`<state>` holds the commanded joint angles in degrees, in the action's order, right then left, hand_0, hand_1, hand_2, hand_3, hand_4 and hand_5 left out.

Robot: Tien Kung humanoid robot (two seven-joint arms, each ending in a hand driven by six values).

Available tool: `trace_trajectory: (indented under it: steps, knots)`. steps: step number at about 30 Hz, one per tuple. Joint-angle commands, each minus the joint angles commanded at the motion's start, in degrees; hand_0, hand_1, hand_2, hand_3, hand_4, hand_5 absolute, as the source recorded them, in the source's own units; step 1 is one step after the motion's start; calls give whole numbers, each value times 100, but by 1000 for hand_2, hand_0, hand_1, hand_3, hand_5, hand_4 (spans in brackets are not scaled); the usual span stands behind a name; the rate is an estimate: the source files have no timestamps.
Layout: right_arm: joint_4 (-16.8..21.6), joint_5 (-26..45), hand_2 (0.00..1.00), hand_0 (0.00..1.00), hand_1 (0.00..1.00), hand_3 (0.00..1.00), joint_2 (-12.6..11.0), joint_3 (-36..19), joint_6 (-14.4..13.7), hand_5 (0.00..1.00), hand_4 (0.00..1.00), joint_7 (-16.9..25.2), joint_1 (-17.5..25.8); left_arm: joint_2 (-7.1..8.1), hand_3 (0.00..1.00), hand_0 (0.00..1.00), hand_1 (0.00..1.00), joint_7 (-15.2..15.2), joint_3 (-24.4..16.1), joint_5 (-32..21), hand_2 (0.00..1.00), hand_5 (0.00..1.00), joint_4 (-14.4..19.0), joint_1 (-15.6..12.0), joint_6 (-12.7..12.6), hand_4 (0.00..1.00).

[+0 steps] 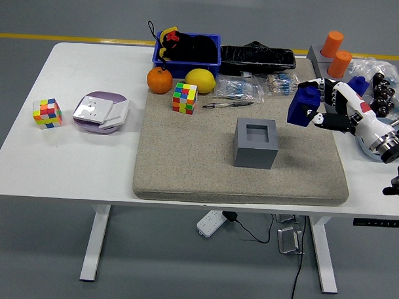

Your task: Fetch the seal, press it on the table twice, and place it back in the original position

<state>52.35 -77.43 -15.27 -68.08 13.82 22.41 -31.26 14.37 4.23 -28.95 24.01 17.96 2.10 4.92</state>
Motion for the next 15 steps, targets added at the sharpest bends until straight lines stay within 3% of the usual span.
trace_trajectory:
  steps: [5, 15]
  knots:
    - [172, 141, 516, 556, 483, 701, 100, 277, 47, 2, 455, -46, -33, -10, 857, 816, 828, 1, 16, -10, 802, 472, 4, 9, 1, 854]
    - [-220, 246, 514, 556, 482, 701, 259, 972, 33, 2, 455, 61, -326, -4, 857, 816, 826, 5, 46, -28, 803, 472, -6, 9, 2, 854]
